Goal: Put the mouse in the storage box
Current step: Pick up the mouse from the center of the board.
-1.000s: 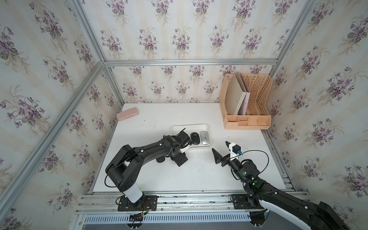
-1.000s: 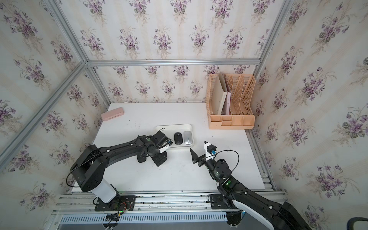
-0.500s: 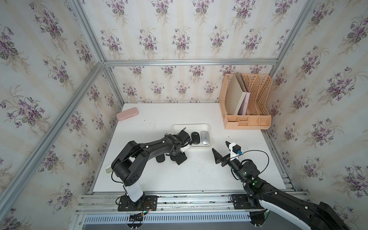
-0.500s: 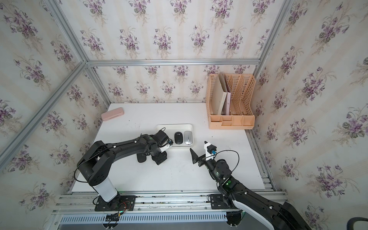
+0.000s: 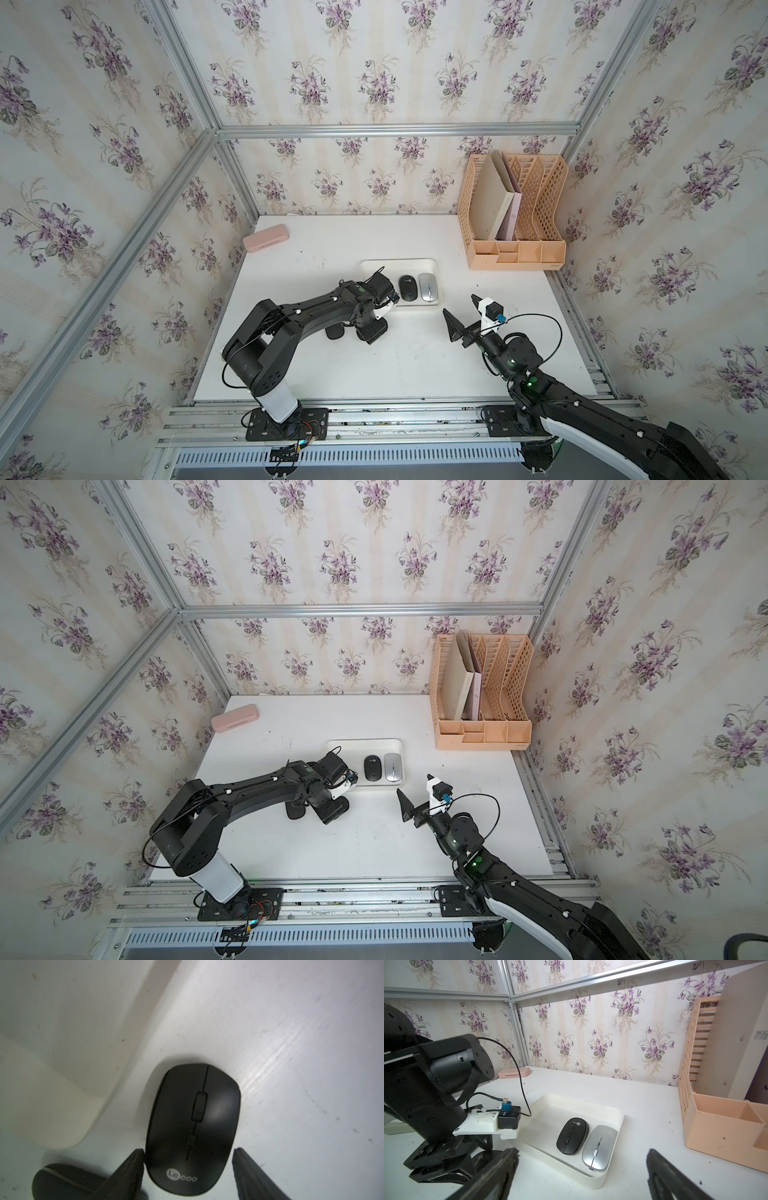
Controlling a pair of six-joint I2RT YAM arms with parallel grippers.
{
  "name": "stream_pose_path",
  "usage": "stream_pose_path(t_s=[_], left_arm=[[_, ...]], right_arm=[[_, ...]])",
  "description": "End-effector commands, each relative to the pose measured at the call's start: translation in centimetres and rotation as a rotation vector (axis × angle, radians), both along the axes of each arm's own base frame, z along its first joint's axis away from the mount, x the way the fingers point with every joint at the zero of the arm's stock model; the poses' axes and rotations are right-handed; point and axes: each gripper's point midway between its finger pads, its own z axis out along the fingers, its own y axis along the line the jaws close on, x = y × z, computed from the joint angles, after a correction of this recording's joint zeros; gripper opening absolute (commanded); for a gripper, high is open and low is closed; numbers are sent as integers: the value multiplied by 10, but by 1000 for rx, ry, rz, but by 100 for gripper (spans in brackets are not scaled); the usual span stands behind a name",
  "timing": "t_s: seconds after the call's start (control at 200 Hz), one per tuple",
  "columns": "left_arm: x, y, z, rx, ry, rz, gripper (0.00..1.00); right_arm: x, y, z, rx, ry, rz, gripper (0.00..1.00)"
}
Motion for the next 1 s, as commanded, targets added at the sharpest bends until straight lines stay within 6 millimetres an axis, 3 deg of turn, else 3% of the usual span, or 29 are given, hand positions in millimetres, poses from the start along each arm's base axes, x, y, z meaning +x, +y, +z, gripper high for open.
stream_pose_path(t_s=[0.0,0.095,0.39,0.53,0.994], left_arm=[[-7,1,-2,1,38,14,70],[-11,0,-6,3,67,7,64],[-13,-2,-11,10,102,-1,64],[-13,-2,-10,13,103,4,58],[-12,-20,31,-72,15,38,51]], right_arm=[[0,-1,4,5,-19,-5,100],[0,-1,4,5,-20,-4,100],[0,-2,3,4,-18,-12,100],[1,-2,3,4,-18,-10,100],[1,-3,4,7,-20,-17,100]])
